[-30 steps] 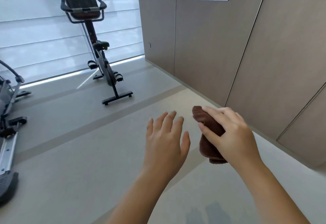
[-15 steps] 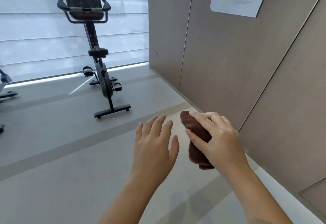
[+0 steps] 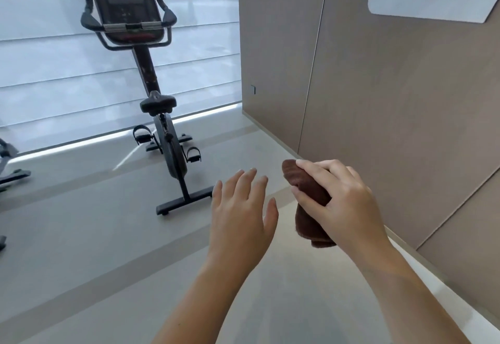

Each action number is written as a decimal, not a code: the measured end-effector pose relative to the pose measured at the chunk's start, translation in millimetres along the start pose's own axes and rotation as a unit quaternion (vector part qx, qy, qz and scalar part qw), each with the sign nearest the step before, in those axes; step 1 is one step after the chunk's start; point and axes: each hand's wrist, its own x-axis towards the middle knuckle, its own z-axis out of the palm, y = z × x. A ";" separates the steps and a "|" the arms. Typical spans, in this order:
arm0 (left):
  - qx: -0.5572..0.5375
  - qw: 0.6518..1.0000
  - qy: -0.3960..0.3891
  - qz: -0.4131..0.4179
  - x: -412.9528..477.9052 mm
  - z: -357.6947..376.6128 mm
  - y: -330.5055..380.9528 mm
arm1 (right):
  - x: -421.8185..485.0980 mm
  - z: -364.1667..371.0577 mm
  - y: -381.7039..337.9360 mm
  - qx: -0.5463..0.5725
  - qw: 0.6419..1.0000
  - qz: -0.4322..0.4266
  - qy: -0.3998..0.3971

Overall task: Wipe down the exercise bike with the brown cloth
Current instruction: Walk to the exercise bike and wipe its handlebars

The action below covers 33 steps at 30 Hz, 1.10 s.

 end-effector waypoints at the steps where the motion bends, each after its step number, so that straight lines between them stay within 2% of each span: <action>1: 0.000 1.000 -0.002 0.000 14.7 10.9 -9.8 | 16.3 13.5 6.8 0.006 1.000 0.002 0.003; 7: 0.016 1.000 0.000 -0.012 110.3 91.0 -61.0 | 114.0 105.7 57.8 0.028 1.000 -0.013 0.001; 14: 0.047 0.999 0.005 -0.021 263.5 183.1 -101.9 | 264.8 192.8 134.3 0.051 0.998 -0.035 -0.005; 18: 0.058 0.997 0.012 -0.056 328.6 223.9 -133.3 | 341.3 237.5 166.5 0.062 0.997 -0.046 -0.002; 27: 0.059 0.995 0.005 -0.076 441.5 311.1 -220.2 | 454.1 352.1 215.7 0.060 0.996 -0.055 -0.049; 33: 0.061 0.993 0.010 -0.096 530.6 365.1 -315.9 | 557.2 448.3 223.3 0.051 0.995 -0.070 -0.055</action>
